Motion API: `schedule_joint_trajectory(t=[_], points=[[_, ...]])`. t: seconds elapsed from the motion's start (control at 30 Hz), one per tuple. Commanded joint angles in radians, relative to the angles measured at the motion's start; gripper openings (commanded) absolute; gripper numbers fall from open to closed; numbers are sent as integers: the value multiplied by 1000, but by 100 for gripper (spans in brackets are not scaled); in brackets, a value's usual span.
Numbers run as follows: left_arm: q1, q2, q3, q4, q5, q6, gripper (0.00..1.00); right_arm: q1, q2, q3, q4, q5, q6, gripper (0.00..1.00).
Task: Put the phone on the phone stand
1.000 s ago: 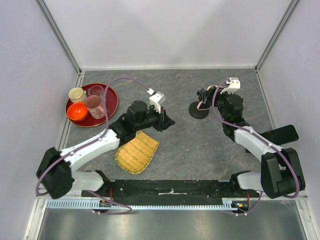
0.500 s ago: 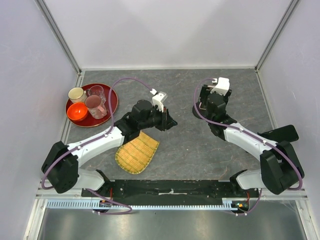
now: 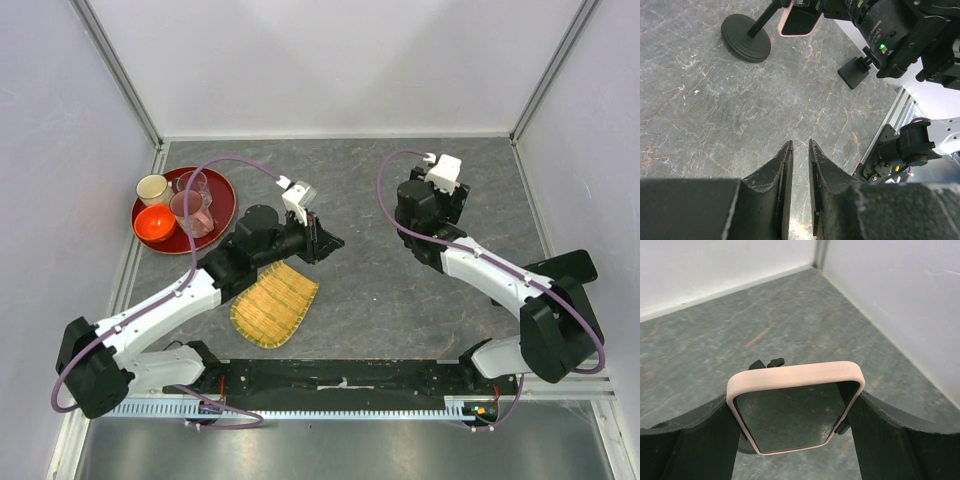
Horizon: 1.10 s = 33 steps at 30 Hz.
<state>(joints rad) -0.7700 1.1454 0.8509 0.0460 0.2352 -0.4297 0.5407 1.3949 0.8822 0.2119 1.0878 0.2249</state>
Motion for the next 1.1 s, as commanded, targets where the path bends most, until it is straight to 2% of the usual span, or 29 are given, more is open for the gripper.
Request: schedule_joint_trajectory(t=[0.0, 0.23, 0.43, 0.63, 0.8, 0.97, 1.07], points=[[-5, -50, 8, -28, -16, -3, 25, -16, -23, 67, -339, 213, 39, 0], [-3, -76, -6, -26, 3, -18, 25, -25, -141, 123, -506, 205, 148, 0], [-5, -102, -23, -26, 9, -26, 25, -38, -290, 147, -560, 100, 189, 0], [-3, -101, -36, -12, 16, -32, 26, -42, -290, 164, -641, 305, 188, 0], [-3, -79, -32, -5, 27, -34, 26, -91, -286, 161, -609, 293, 191, 0], [-5, -76, -21, -12, 27, -29, 26, -186, -238, 175, -603, 426, 243, 0], [-3, -64, -15, -21, 27, -23, 26, -245, -232, 172, -606, 425, 300, 0]])
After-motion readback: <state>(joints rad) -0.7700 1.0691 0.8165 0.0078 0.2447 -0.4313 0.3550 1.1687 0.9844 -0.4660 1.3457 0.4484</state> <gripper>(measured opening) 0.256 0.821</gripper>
